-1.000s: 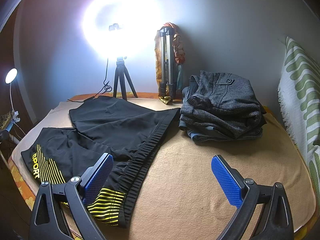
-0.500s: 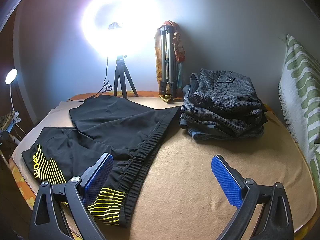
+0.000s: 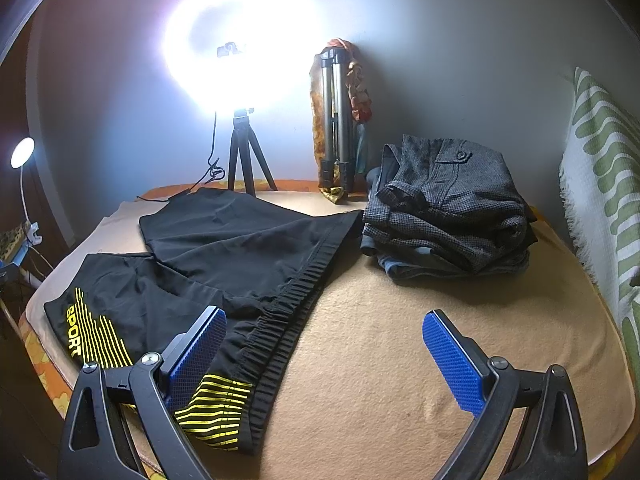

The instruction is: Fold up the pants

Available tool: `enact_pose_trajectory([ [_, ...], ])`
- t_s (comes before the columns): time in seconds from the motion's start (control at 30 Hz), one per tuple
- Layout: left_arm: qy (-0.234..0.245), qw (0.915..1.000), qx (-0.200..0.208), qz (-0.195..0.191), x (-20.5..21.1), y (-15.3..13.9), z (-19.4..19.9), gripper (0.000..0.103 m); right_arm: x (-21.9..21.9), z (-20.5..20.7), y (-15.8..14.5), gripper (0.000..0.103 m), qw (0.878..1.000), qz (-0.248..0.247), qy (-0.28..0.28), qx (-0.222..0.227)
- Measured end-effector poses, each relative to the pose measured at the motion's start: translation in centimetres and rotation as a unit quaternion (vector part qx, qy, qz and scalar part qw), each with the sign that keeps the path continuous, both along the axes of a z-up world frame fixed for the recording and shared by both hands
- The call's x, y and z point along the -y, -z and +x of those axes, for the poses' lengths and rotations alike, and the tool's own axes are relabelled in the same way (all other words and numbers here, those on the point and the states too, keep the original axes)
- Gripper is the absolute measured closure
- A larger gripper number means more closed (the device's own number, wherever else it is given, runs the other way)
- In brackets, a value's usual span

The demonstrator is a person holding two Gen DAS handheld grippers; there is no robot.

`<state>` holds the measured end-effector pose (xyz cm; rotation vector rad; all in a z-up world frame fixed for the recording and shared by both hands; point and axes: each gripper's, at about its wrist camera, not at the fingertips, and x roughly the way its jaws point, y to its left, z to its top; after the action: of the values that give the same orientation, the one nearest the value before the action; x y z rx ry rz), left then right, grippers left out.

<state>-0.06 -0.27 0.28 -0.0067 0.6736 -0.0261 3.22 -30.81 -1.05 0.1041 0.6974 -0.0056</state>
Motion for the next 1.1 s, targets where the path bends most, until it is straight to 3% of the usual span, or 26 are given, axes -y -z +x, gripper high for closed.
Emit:
enact_pose_trajectory([
  [0.33, 0.034, 0.9985, -0.026, -0.035, 0.2, 1.8, 0.6, 0.000, 1.9, 2.4, 1.3, 0.003, 0.998, 0.056, 0.005, -0.037],
  [0.7, 0.043, 0.9970, -0.043, -0.047, 0.1, 2.0, 0.7, 0.010, 2.1, 6.5, 2.1, 0.003, 0.992, 0.104, -0.016, -0.066],
  [0.9, 0.037, 0.9973, -0.037, -0.051, -0.6, 1.4, 0.6, 0.012, 2.1, 8.2, 2.7, 0.003, 0.986, 0.141, -0.018, -0.082],
  [1.1, 0.013, 0.9981, -0.031, -0.051, -2.4, 1.0, 1.6, 0.013, 1.5, 9.1, 3.2, 0.007, 0.986, 0.143, -0.029, -0.087],
])
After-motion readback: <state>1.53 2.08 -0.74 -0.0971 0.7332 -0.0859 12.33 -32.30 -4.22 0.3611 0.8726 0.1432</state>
